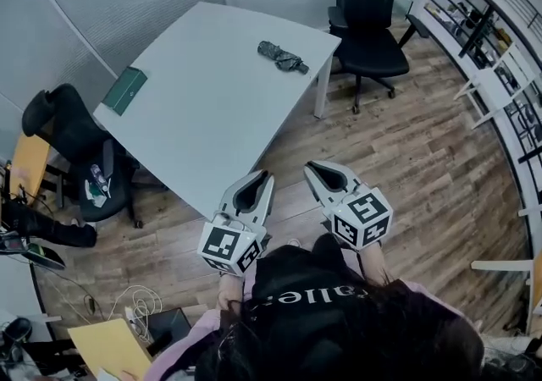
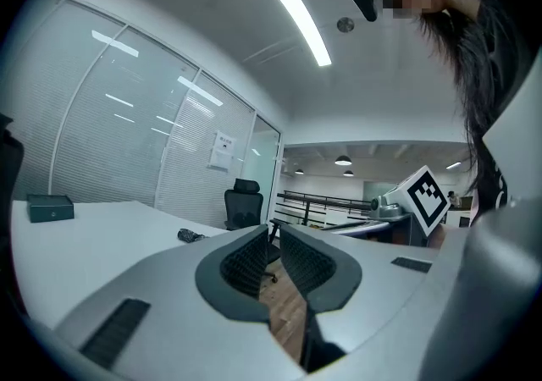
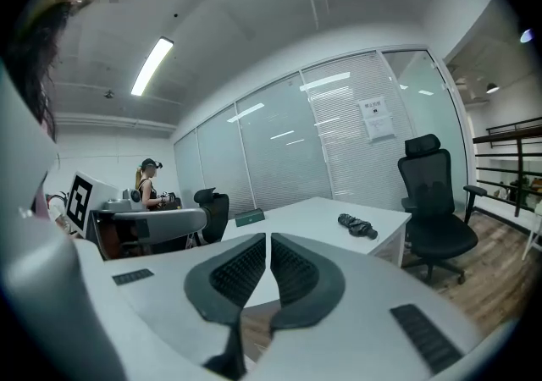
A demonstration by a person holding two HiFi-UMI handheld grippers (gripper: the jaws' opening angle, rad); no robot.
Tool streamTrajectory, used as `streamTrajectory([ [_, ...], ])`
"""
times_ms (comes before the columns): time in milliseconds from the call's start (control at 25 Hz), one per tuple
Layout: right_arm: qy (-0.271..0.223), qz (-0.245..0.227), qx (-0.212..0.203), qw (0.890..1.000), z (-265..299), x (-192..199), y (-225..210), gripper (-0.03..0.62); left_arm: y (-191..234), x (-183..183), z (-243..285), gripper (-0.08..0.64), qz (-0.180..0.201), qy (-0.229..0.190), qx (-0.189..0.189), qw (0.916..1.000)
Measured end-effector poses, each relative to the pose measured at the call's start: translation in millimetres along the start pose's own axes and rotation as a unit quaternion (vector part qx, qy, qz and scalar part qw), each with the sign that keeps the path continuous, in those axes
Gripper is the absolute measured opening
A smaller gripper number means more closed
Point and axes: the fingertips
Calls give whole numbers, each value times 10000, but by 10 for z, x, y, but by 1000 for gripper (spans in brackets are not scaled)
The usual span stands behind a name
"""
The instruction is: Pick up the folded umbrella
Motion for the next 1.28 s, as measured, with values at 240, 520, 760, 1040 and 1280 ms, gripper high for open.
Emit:
streamTrajectory([
  [240,167,35,70,9998,32,96,-6,32,63,55,57,57,-107,-8,106,9999],
  [520,229,139,150,9995,112,91,-175,32,149,110,226,57,-203,88,131,9997],
  [760,234,273,88,9993,260,84,-536,32,232,172,578,57,-198,145,50,9997],
  [1040,293,452,-123,9985,612,-69,-1179,32,427,188,1263,57,-218,205,-164,9994],
  [1280,396,472,-324,9976,790,-206,-1816,32,441,212,1930,57,-225,249,-352,9988],
])
Point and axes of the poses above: the fingertips, and each gripper's own axes: z forward along the fingers, y to its left, x out of its underside, and after that the axes turned 9 degrees about -y, right-handed
